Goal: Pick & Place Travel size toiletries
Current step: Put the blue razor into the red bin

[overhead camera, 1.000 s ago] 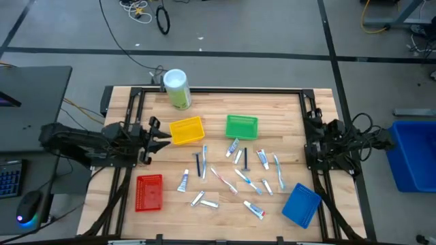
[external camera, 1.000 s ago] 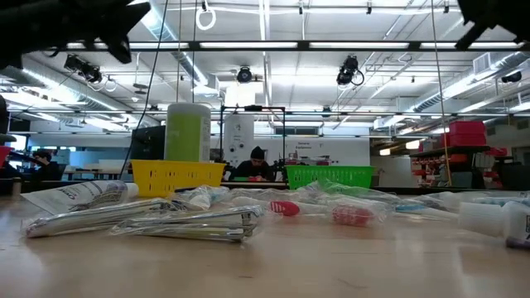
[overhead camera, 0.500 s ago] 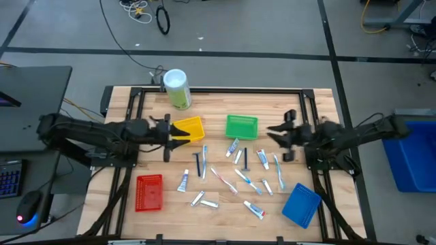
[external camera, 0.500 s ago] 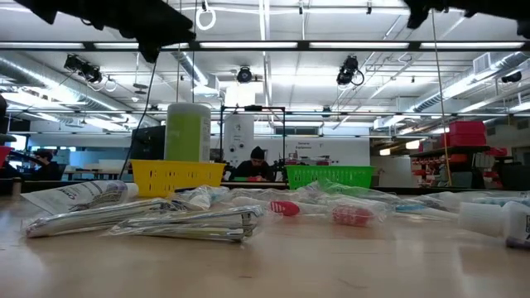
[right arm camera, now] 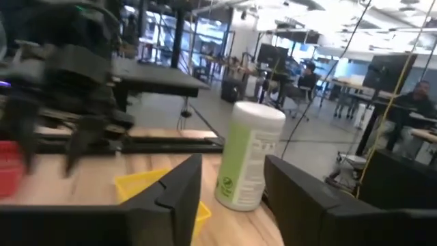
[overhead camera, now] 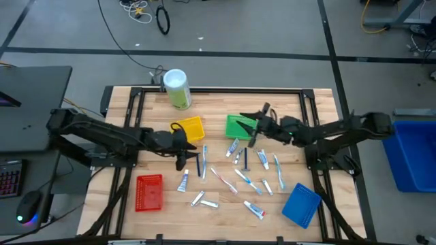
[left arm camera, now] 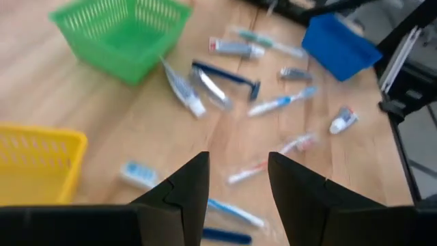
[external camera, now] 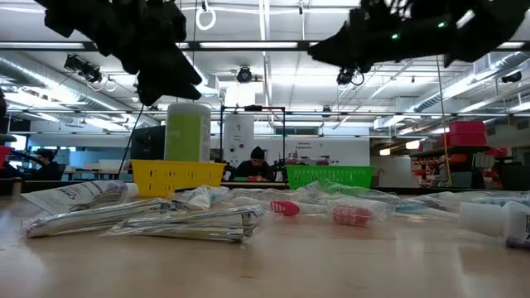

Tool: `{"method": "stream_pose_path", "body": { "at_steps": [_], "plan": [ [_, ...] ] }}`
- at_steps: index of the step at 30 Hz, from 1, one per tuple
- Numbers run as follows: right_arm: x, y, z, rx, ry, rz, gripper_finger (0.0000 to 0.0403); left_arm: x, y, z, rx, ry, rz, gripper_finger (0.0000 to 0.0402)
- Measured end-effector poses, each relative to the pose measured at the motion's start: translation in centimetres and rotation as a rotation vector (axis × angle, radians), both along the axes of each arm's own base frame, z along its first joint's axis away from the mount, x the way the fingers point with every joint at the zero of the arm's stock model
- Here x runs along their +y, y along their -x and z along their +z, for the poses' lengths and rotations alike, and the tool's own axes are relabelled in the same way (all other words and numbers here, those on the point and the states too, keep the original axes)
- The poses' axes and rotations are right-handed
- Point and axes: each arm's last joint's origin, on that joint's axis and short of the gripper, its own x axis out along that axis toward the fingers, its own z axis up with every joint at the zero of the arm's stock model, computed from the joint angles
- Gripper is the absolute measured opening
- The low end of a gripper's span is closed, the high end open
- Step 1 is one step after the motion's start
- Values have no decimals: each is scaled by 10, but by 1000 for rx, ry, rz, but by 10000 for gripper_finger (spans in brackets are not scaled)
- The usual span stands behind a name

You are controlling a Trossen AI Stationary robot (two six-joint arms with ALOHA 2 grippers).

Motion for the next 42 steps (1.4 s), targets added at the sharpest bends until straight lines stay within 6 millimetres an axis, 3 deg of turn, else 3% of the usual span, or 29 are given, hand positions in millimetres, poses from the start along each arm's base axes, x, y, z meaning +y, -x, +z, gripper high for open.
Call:
{"method": "stream_pose_path", "body": {
  "at_steps": [6,11,20,34,42],
  "plan": [
    [-19,-15,-12,75,-16,-62,225,-3,-23,6,302,51,79,158],
    [-27,-15,-21,118,-18,-88,242,-7,-45,-10,473,136,204,154],
    [-41,-12,-19,121,30,-140,243,-14,-66,-43,556,373,469,139],
    [-65,-5,-17,95,26,-228,208,-17,-77,-82,602,412,645,132],
    [-67,-4,-17,78,-12,-238,194,-17,-76,-85,631,343,590,101]
  ]
}}
